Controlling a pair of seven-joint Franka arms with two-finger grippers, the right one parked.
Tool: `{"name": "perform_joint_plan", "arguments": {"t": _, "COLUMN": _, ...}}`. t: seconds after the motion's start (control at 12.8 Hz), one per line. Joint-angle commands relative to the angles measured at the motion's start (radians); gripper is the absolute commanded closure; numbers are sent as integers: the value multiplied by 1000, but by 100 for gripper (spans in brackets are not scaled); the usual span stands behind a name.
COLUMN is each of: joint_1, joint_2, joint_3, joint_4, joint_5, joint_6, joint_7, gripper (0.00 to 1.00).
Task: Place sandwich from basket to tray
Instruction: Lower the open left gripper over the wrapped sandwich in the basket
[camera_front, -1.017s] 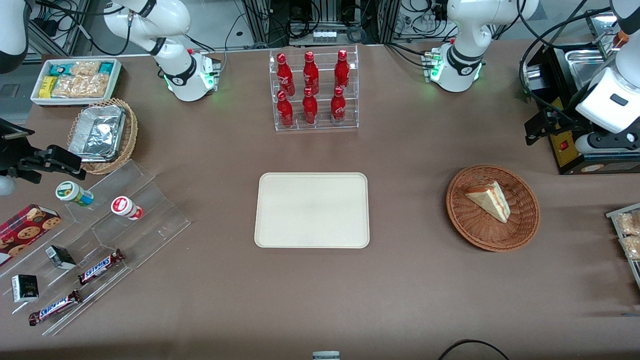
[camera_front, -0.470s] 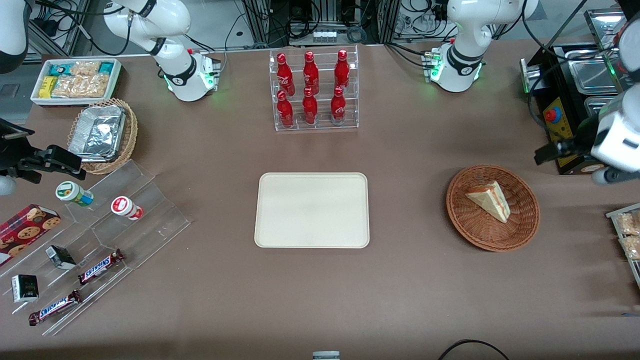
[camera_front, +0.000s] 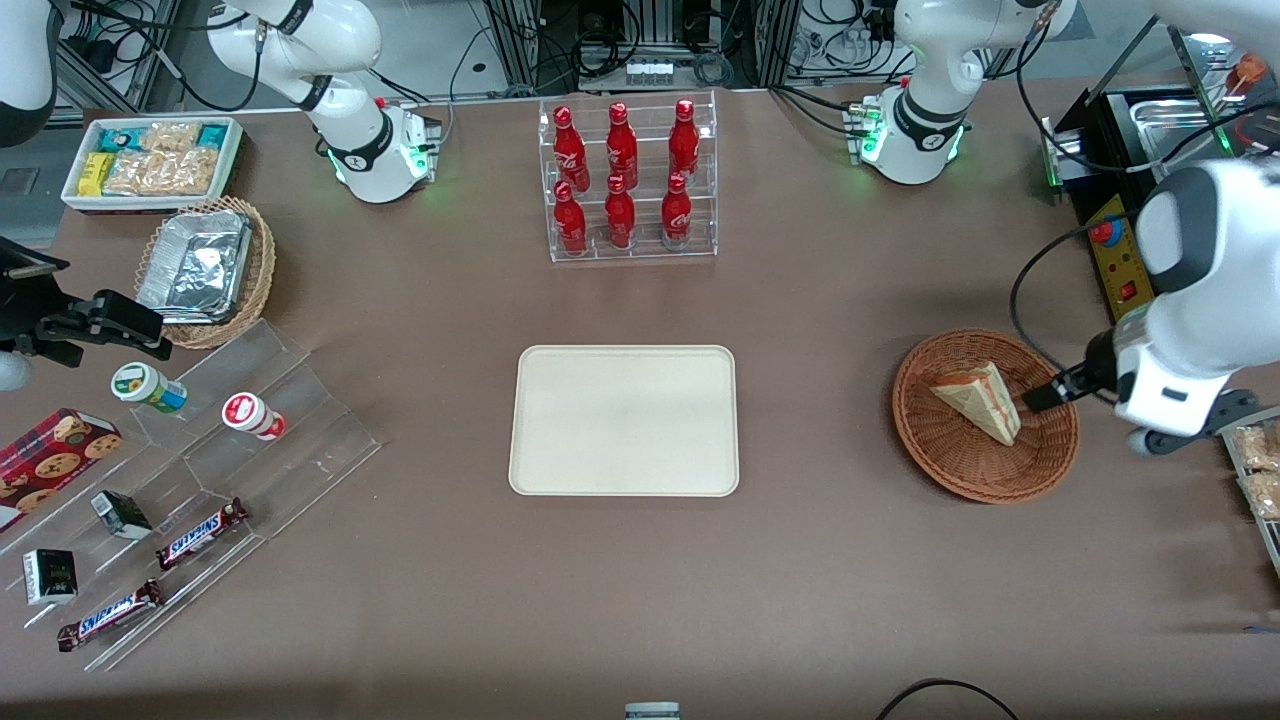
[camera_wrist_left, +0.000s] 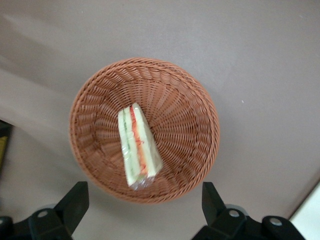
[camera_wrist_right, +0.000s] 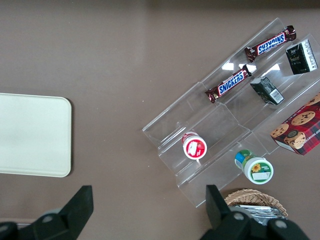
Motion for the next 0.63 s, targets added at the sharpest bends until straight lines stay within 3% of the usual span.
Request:
{"name": "perform_joint_plan", "arguments": {"t": 0.0, "joint_1": 3, "joint_2": 32, "joint_3": -3, "joint_4": -27, "joint_5": 13, "joint_6": 46, "joint_7": -73, "gripper": 0}}
{"name": "perform_joint_plan", "arguments": {"t": 0.23, "joint_1": 3, "joint_2": 94, "joint_3": -4, "joint_4": -41, "joint_5": 11, "joint_6": 114, "joint_7": -250, "gripper": 1}}
{"name": "perform_joint_plan", "arguments": {"t": 0.55, "joint_1": 46, "joint_2": 112, "joint_3": -4, "joint_4": -111, "joint_5": 11, "joint_6": 146, "joint_7": -288, "gripper": 1}}
